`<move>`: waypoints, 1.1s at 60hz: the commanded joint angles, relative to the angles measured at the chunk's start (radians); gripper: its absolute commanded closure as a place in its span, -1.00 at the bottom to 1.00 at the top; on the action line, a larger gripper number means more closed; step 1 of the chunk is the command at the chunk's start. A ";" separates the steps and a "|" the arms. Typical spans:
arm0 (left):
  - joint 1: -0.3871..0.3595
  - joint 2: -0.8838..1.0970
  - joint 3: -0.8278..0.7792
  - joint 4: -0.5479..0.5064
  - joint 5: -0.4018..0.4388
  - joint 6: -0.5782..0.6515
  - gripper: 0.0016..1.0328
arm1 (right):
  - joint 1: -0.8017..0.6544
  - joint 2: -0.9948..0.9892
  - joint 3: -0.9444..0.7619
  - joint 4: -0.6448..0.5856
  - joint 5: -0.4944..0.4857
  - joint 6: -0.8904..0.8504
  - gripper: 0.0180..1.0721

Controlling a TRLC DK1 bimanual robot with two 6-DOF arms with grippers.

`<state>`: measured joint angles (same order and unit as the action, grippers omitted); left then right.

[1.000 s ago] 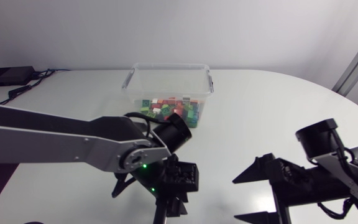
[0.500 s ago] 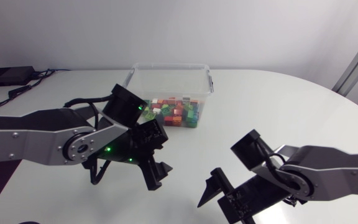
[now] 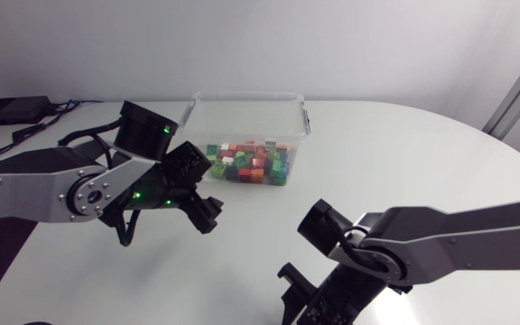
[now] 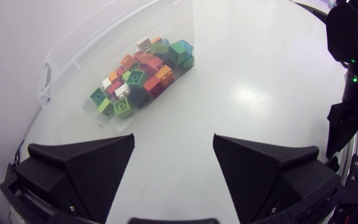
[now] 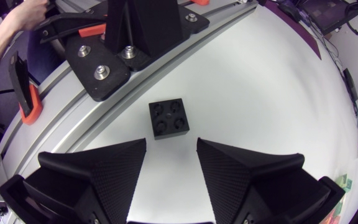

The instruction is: Place the duplo bricks in the container

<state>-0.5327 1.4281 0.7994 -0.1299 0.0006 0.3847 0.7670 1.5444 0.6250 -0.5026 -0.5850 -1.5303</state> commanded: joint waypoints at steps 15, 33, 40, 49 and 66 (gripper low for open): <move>0.020 -0.012 0.007 -0.019 -0.016 -0.004 -0.73 | 0.037 0.063 0.078 -0.097 0.045 -0.074 0.00; 0.022 -0.005 0.007 -0.017 -0.016 0.002 -0.74 | 0.034 0.068 0.097 -0.134 0.108 -0.070 -0.35; 0.020 -0.003 0.006 -0.030 -0.024 0.008 -0.74 | 0.063 0.068 0.108 -0.143 0.163 -0.053 -0.35; 0.014 -0.003 0.014 -0.063 -0.030 0.008 -0.74 | 0.104 0.065 0.142 -0.189 0.244 0.009 -0.42; 0.005 -0.029 -0.011 -0.076 -0.036 0.014 -0.74 | 0.175 -0.017 0.162 -0.206 0.310 0.088 -0.88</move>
<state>-0.5194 1.4261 0.7994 -0.1932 -0.0288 0.3893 0.9157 1.5604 0.7650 -0.6834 -0.2821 -1.4681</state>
